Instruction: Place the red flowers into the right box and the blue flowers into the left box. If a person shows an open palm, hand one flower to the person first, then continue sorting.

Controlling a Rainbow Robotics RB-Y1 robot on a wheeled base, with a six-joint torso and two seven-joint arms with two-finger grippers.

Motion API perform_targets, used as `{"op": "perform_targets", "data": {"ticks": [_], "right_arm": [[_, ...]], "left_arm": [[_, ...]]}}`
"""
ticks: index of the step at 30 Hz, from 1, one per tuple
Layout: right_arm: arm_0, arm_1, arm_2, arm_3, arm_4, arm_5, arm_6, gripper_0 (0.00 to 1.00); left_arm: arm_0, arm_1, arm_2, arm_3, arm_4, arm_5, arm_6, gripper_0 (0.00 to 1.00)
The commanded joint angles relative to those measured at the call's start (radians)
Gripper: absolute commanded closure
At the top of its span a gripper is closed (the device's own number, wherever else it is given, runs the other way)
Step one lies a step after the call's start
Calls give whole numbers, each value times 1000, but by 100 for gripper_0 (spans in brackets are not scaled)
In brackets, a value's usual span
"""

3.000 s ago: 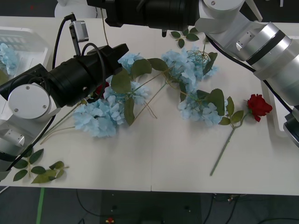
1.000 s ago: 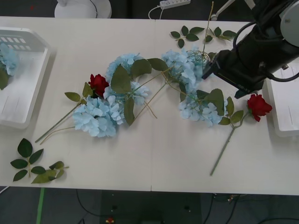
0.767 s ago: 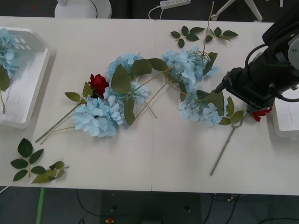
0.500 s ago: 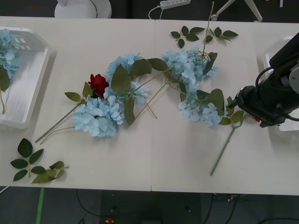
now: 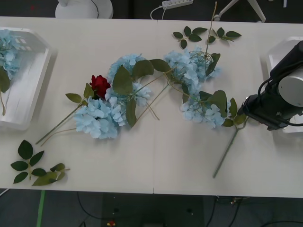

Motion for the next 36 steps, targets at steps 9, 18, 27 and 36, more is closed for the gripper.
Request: {"op": "perform_targets", "data": {"ticks": [9, 18, 27, 36], "right_arm": [[-1, 39, 180, 146, 67, -234, 71, 0], [-1, 105, 186, 206, 80, -261, 75, 0], [-1, 144, 191, 269, 79, -284, 115, 0], [-1, 162, 194, 378, -4, -367, 269, 0]], "left_arm": [[-241, -179, -245, -222, -503, 299, 371, 0], [-404, -327, -521, -169, -744, 358, 350, 0], [-456, -377, -607, -49, -616, 309, 160, 0], [-476, -426, -608, 123, -494, 194, -28, 0]]}}
